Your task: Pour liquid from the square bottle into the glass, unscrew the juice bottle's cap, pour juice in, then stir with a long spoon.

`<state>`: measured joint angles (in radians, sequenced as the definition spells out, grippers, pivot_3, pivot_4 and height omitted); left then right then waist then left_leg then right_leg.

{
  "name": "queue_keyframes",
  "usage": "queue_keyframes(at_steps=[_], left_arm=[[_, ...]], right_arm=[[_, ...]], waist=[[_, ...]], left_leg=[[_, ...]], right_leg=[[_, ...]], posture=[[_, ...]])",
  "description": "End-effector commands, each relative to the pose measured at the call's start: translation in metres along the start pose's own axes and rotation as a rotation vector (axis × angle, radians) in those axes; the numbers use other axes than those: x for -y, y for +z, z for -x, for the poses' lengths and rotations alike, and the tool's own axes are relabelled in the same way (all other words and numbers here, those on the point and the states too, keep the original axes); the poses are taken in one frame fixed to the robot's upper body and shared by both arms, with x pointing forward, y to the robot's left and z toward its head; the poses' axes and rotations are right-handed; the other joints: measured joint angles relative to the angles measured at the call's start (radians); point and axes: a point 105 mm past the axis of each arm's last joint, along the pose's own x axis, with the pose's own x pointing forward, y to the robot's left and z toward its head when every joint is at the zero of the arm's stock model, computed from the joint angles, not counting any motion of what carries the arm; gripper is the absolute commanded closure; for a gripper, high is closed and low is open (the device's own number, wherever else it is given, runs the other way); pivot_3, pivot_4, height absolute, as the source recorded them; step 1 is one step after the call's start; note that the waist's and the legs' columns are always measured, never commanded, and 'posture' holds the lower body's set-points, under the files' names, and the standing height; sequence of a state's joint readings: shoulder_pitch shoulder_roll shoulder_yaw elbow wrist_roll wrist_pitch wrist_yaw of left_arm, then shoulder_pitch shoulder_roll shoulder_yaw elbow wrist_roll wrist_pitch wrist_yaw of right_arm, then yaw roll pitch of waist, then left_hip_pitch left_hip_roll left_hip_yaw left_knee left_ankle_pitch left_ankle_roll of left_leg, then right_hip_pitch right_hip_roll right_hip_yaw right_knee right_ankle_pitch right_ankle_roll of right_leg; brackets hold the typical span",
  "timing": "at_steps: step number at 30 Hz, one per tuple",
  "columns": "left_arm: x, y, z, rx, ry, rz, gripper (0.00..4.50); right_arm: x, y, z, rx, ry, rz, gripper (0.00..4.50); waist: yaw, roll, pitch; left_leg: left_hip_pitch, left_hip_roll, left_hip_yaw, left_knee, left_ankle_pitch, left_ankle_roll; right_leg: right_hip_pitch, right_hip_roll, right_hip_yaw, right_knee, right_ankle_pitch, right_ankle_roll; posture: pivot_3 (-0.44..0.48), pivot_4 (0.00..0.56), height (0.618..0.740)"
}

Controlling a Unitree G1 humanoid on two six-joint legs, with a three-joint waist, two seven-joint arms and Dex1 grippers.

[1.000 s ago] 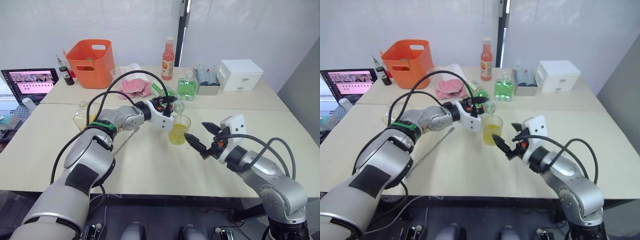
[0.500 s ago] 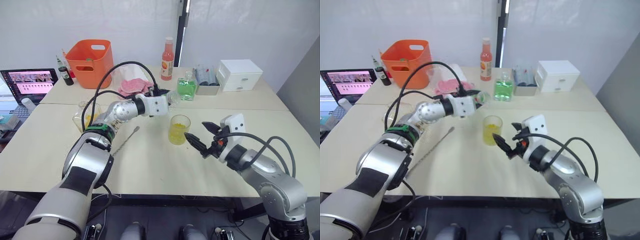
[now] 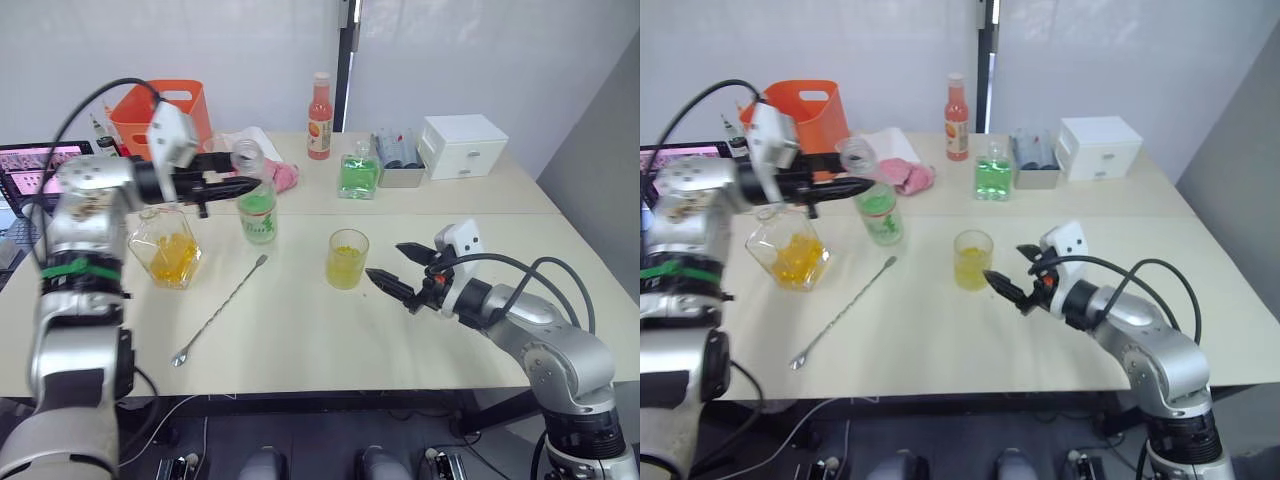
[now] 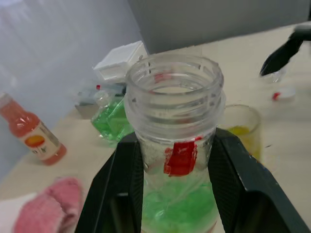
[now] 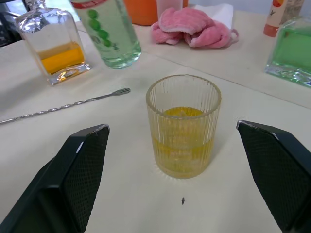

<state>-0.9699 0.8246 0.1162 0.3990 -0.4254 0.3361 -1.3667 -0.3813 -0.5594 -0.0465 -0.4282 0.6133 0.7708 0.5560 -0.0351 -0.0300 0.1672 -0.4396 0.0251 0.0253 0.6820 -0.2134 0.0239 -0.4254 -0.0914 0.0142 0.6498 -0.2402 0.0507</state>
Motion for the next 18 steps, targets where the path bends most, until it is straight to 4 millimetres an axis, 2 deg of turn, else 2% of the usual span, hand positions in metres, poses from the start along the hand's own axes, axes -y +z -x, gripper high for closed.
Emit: queue_keyframes(at_steps=[1,2,5,7,11,18], left_arm=[[0.011,0.037,0.036,0.087,0.039,0.058,3.03],[0.013,0.038,0.042,0.086,0.057,0.077,3.03],[0.023,0.035,0.077,0.054,0.153,0.150,3.03],[0.028,0.032,0.088,0.036,0.194,0.178,3.03],[0.036,0.012,0.125,-0.039,0.346,0.225,3.03],[0.026,-0.018,0.170,-0.123,0.571,0.240,3.03]], right_arm=[[-0.004,0.009,0.002,0.019,0.072,0.025,0.05],[-0.003,0.009,0.003,0.018,0.080,0.025,0.05],[-0.004,0.008,0.005,0.005,0.123,0.029,0.05],[-0.003,0.008,0.007,-0.001,0.132,0.032,0.05],[0.002,0.008,0.011,-0.007,0.129,0.034,0.05],[0.000,0.007,0.015,-0.006,0.132,0.024,0.05]], waist=[[0.000,0.000,0.000],[0.001,0.000,0.000],[0.006,0.000,0.000],[0.012,0.000,0.000],[0.021,0.000,0.000],[0.033,-0.001,0.000]], left_leg=[[0.000,0.001,-0.001,0.000,0.000,0.000],[0.000,0.002,-0.001,0.000,0.000,0.000],[0.001,0.002,-0.001,0.001,0.000,0.000],[0.002,0.003,0.000,0.001,0.000,0.000],[0.003,0.003,0.003,0.001,0.000,-0.001],[0.004,0.004,0.006,0.000,0.001,-0.003]], right_leg=[[0.000,0.000,0.000,0.000,0.000,0.000],[0.000,0.000,0.000,0.000,0.000,0.000],[0.000,0.000,0.000,-0.001,0.000,0.000],[0.000,0.000,0.000,-0.001,0.000,0.000],[0.000,0.000,0.000,-0.002,0.000,-0.001],[0.001,0.000,0.000,-0.002,0.000,-0.003]], posture=[[0.000,0.150,0.715],[0.000,0.150,0.715],[0.000,0.150,0.715],[0.000,0.150,0.715],[0.000,0.150,0.715],[0.000,0.150,0.715]])
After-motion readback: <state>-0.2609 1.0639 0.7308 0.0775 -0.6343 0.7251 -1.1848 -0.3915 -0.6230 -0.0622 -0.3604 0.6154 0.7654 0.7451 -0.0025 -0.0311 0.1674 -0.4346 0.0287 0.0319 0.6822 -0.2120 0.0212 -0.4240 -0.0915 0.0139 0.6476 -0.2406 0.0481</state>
